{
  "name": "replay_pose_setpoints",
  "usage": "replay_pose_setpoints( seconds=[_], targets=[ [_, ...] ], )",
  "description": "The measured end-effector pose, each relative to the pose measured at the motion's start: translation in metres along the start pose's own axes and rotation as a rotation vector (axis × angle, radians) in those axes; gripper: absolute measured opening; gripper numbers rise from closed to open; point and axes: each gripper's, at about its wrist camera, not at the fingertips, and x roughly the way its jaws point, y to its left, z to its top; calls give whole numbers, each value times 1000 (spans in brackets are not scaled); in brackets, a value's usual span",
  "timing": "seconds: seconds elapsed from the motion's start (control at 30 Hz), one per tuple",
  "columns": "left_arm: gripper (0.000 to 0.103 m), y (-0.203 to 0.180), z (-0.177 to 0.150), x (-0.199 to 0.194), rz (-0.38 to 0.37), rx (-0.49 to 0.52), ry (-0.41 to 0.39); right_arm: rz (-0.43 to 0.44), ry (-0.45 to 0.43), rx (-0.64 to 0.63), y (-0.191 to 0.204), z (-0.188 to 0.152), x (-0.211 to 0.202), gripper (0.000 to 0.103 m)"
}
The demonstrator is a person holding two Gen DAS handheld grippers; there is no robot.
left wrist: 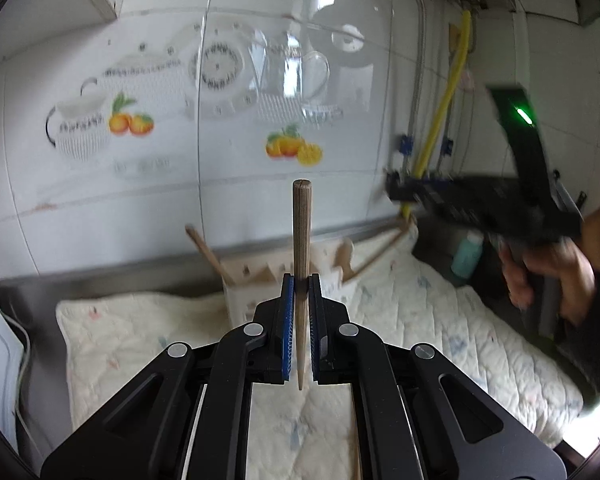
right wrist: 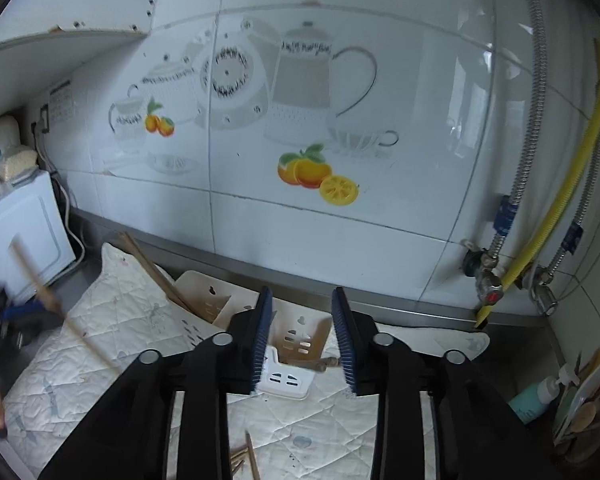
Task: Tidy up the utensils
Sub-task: 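Lower the chopstick into the holder and open the left tool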
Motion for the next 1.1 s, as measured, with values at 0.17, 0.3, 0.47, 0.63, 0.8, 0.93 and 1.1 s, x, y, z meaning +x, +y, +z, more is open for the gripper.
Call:
replay_pose_setpoints(
  seconds=[0.17,0.3,0.47,0.63,0.8,0.93,1.1],
  targets=[
    [5,5,42,-3,43,6,-86,18,-53,-5,-1,-17,-33,36],
    [5,7,68,-2,87,24,-152,14,-84,-9,0,-39,-56,42],
    [5,15,86,11,105,-20,-203,41,-82,37,-5,-70,-66,45],
    [5,22,86,36,103,-55,-199,49,-33,60,-6,-103,-60,45],
    [5,28,80,58,120,-73,-190,46,5,71,-8,-127,-51,45],
    [5,33,74,71,128,-88,-183,48,20,90,-13,-138,-48,45],
    [6,36,65,85,122,-95,-138,49,45,113,-19,-147,-44,45]
  ],
)
